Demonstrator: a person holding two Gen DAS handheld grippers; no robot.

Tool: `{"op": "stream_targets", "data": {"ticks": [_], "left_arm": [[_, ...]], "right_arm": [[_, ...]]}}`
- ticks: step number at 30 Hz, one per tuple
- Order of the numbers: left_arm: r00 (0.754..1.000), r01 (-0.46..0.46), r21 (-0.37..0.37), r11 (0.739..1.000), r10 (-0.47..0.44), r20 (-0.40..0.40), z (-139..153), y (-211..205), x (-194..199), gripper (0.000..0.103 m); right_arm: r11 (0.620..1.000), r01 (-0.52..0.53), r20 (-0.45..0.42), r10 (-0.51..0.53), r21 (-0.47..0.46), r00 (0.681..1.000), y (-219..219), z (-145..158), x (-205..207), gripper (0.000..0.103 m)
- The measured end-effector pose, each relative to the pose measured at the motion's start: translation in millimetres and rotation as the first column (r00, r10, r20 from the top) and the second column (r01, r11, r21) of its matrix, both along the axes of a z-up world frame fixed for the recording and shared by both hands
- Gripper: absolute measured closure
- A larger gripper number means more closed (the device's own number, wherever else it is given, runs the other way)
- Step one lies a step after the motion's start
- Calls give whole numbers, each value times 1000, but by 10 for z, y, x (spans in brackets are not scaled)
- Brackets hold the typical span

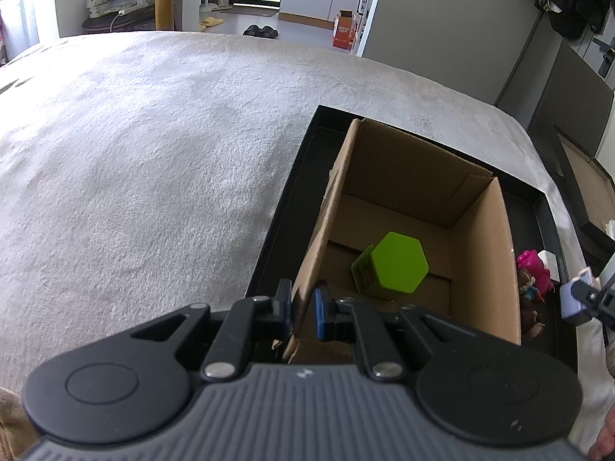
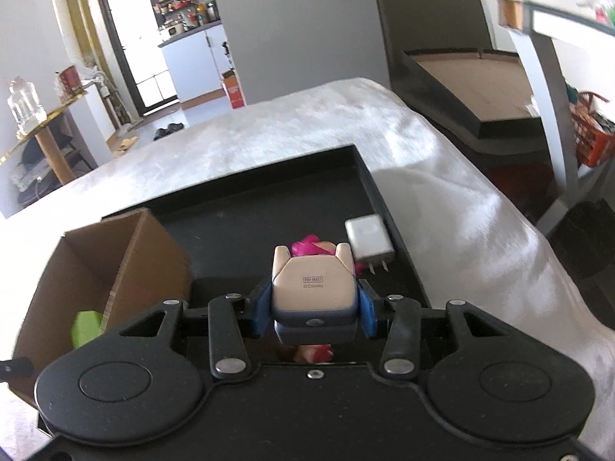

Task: Organize rigid objects
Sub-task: 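Lift the toy block with the right gripper and carry it over the box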

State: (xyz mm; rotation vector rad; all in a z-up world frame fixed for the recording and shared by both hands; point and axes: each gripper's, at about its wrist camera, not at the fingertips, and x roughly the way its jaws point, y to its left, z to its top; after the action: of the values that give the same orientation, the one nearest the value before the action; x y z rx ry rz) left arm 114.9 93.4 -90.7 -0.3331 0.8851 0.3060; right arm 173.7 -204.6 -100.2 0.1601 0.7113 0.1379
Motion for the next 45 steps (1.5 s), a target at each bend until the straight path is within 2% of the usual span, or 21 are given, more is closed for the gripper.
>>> {"op": "stream_targets", "data": {"ticks": [17, 26, 31, 45], "left_arm": [[1000, -1, -10, 1000, 1, 3, -15, 25, -4, 92], [1000, -1, -12, 1000, 1, 3, -19, 23, -4, 92], [1000, -3, -15, 1000, 4, 4, -19, 24, -1, 92], [1000, -16, -60, 998, 16, 10, -28, 86, -13, 92]], "right_arm": [[993, -115, 44, 114, 24, 992, 455, 394, -11, 59], [979, -203, 90, 200, 24, 976, 816, 591, -18, 59], [965, -262, 91, 259, 29, 962, 1042, 601, -32, 59], [913, -407, 17, 406, 21, 914, 1633, 504, -89, 59]]}}
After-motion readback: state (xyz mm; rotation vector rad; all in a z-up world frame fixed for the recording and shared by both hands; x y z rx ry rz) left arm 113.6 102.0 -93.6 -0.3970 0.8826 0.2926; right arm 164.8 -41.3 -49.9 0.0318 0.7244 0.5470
